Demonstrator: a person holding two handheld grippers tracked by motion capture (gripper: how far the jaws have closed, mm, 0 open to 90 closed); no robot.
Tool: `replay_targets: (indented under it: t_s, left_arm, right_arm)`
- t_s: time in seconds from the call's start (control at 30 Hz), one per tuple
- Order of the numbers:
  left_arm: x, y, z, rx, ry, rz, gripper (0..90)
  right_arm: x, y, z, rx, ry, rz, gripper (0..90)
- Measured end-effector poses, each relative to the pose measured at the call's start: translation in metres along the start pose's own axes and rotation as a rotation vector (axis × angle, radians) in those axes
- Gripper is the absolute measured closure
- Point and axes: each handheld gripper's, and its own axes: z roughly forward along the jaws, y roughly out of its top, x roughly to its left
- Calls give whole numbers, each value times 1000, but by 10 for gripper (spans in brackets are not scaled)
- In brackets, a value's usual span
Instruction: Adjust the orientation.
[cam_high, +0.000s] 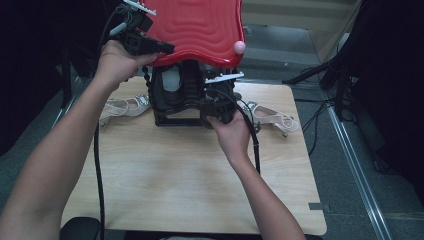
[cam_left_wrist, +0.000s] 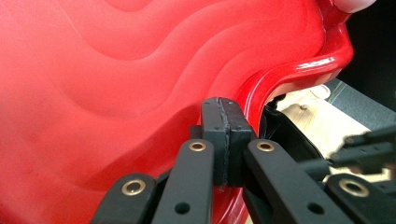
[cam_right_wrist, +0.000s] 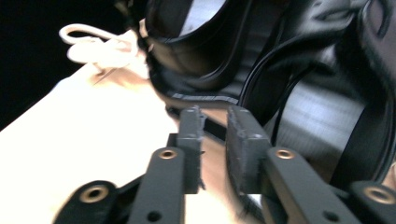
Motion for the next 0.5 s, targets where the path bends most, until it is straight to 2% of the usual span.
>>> replay_targets:
  t_s: [0.17,0.23,0.3,0.5]
  left_arm:
    - [0,-1,0,-8,2,-1,900]
    - [0,-1,0,-9,3,1,900]
    - [0,-1,0,-10,2,2,900]
    - [1,-1,0,-12,-3,4,900]
  right_arm:
    - [3,-14,-10,28,50,-11,900]
    - [4,-21,-12,48,74,-13,900]
    - [3,-28,-11,60,79,-33,900]
    - [-4,-49,-4,92,98,-33,900]
